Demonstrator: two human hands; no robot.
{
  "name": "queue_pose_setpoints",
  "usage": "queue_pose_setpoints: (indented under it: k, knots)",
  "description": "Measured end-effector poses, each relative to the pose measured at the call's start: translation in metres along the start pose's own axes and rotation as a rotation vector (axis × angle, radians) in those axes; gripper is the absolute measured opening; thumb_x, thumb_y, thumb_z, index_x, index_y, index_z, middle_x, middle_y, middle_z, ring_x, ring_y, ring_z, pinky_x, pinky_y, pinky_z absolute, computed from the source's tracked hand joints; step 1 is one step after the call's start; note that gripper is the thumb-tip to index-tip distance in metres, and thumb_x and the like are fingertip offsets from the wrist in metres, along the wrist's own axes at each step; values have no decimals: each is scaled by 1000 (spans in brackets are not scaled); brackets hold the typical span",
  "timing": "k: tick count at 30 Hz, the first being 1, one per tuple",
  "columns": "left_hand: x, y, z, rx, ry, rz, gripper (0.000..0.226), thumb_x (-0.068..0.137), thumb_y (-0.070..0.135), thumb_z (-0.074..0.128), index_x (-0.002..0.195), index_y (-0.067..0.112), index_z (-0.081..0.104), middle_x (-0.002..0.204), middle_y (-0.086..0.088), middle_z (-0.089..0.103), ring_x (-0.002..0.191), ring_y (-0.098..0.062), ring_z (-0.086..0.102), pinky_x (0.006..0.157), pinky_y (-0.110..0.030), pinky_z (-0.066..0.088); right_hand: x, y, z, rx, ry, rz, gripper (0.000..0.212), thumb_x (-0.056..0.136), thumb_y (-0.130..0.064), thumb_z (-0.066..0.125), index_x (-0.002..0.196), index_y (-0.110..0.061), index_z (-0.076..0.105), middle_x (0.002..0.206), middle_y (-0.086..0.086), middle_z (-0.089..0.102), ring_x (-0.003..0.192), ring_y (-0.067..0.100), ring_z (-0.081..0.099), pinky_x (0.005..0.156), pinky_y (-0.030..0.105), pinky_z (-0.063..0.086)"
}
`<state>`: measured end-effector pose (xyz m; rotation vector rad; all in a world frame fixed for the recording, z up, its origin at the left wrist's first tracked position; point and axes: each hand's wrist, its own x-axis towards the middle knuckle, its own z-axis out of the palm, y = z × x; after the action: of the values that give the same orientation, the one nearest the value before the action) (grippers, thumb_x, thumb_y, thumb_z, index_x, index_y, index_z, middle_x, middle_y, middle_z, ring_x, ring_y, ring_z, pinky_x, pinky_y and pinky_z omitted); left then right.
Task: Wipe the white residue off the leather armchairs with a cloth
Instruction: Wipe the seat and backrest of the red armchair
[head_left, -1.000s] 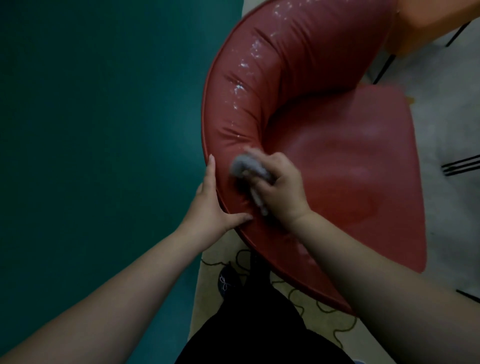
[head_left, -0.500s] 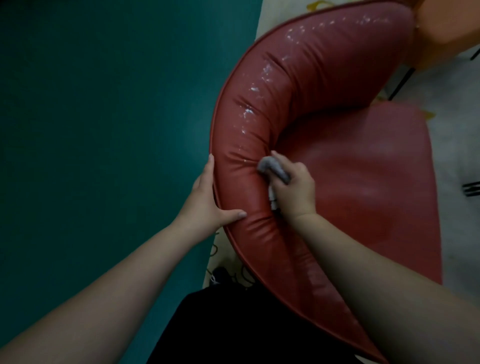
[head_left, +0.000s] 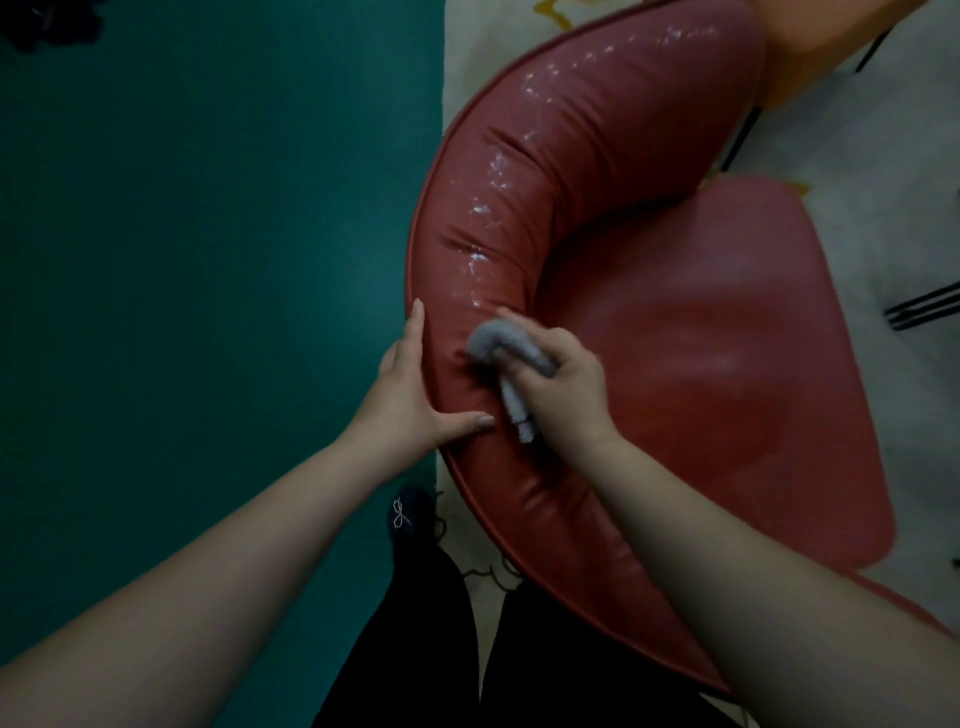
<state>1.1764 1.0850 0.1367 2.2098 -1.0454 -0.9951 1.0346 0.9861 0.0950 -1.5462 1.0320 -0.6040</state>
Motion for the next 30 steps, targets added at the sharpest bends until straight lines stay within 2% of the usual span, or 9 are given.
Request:
queue_pose_setpoints:
  k: [2, 6, 10, 15, 17, 20, 25, 27, 30]
  knots:
    - [8, -2, -8, 17, -36, 19, 134, 58, 36, 89, 153, 27, -5, 158, -6, 18, 143, -12, 18, 104, -13, 13, 3, 1, 9, -74, 22, 15, 39, 81, -22, 70, 119, -33, 66, 90, -5, 63, 82, -6, 60, 80, 7, 44]
    - [25, -4, -28, 53, -86, 56, 133, 58, 43, 88, 153, 31, -4, 158, -2, 19, 141, -12, 23, 103, -16, 18, 23, -9, 6, 7, 227, 128, 34, 85, -18, 66, 118, -27, 67, 113, 0, 69, 107, 9, 63, 96, 23, 47]
    - [47, -4, -42, 104, -134, 112, 133, 59, 42, 87, 154, 27, -4, 158, -4, 20, 142, -12, 22, 101, -13, 17, 18, -21, 35, -103, 150, -66, 42, 80, -24, 69, 118, -42, 64, 85, -7, 59, 74, -3, 59, 72, 8, 44]
    - [63, -3, -52, 107, -222, 149, 137, 56, 46, 87, 153, 27, -7, 159, -4, 16, 143, -13, 20, 104, -17, 17, 33, -21, 33, -54, 362, 168, 36, 86, -23, 67, 122, -27, 65, 108, 4, 65, 101, 12, 63, 98, 31, 47]
    - [67, -4, -55, 105, -229, 162, 137, 57, 45, 87, 153, 27, -8, 159, -4, 17, 142, -13, 21, 103, -17, 18, 34, -30, 41, 53, 393, 113, 35, 84, -28, 68, 119, -29, 67, 109, -1, 66, 103, 5, 62, 98, 26, 47]
    - [73, -4, -56, 96, -223, 176, 137, 57, 42, 89, 153, 26, -7, 157, -6, 21, 142, -14, 23, 103, -17, 20, 37, -30, 55, -90, 328, -20, 39, 80, -31, 69, 119, -38, 65, 89, -5, 60, 81, -1, 60, 80, 8, 43]
    - [81, -2, -59, 84, -232, 172, 137, 57, 46, 88, 153, 29, -8, 158, -3, 17, 142, -12, 21, 104, -19, 19, 63, -23, 27, 71, 452, 192, 35, 85, -17, 67, 120, -19, 66, 111, -1, 68, 105, 8, 63, 100, 26, 46]
    - [88, 1, -60, 89, -191, 173, 136, 57, 44, 88, 153, 26, -6, 159, -1, 16, 141, -10, 21, 103, -15, 17, 72, -32, 31, 128, 397, 99, 38, 81, -25, 68, 119, -22, 67, 101, -14, 68, 98, -3, 63, 93, 16, 46]
    - [97, 6, -59, 90, -142, 164, 135, 57, 40, 89, 154, 22, -3, 158, -4, 18, 143, -13, 21, 102, -13, 15, 83, -34, 44, -131, 226, -29, 41, 79, -32, 69, 120, -35, 64, 85, -12, 55, 82, -2, 59, 80, 8, 41]
